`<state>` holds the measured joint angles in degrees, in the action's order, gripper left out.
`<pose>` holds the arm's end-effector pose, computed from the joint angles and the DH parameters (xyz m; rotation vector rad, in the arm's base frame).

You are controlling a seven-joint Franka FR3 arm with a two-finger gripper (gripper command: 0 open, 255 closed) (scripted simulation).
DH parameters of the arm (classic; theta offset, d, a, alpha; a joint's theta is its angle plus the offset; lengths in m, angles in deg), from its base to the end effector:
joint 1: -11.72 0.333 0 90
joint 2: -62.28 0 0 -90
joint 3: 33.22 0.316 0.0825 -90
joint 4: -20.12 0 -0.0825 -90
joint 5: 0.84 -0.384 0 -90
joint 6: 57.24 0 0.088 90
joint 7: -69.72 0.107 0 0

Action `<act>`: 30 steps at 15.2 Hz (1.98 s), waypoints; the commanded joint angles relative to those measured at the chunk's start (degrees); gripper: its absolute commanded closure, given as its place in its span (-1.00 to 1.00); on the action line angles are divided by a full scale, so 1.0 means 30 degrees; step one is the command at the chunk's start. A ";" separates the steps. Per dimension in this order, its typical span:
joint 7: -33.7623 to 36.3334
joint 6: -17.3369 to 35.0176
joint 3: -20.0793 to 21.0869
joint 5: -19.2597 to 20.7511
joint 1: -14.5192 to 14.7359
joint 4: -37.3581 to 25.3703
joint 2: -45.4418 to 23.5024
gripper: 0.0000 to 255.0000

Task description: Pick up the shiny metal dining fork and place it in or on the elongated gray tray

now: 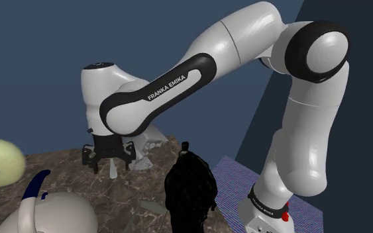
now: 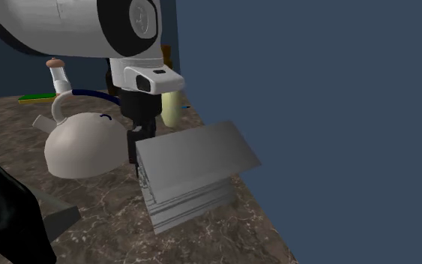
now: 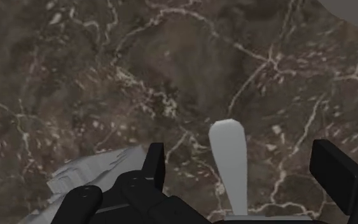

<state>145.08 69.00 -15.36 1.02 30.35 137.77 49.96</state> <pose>0.4662 0.3386 0.3339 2.9476 -1.0153 -0.0990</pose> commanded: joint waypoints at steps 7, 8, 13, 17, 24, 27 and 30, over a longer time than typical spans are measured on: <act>0.0687 0.1588 -0.0097 0.0483 0.0204 0.0752 -0.0975 -1.00; 0.0687 0.1588 -0.0097 0.0482 0.0204 0.0752 -0.0976 -1.00; 0.0688 0.1588 -0.0096 0.0483 0.0203 0.0752 -0.0976 -1.00; 0.0692 0.1592 -0.0098 0.0490 0.0206 0.0738 -0.0995 1.00; 0.0688 0.1588 -0.0095 0.0483 0.0203 0.0752 -0.0976 1.00; 0.0569 0.0917 -0.0022 0.0281 0.0141 0.0559 -0.0475 1.00; 0.0459 0.0236 0.0036 0.0092 0.0089 0.0328 -0.0003 1.00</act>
<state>146.59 70.66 -15.32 1.53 30.69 139.14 49.39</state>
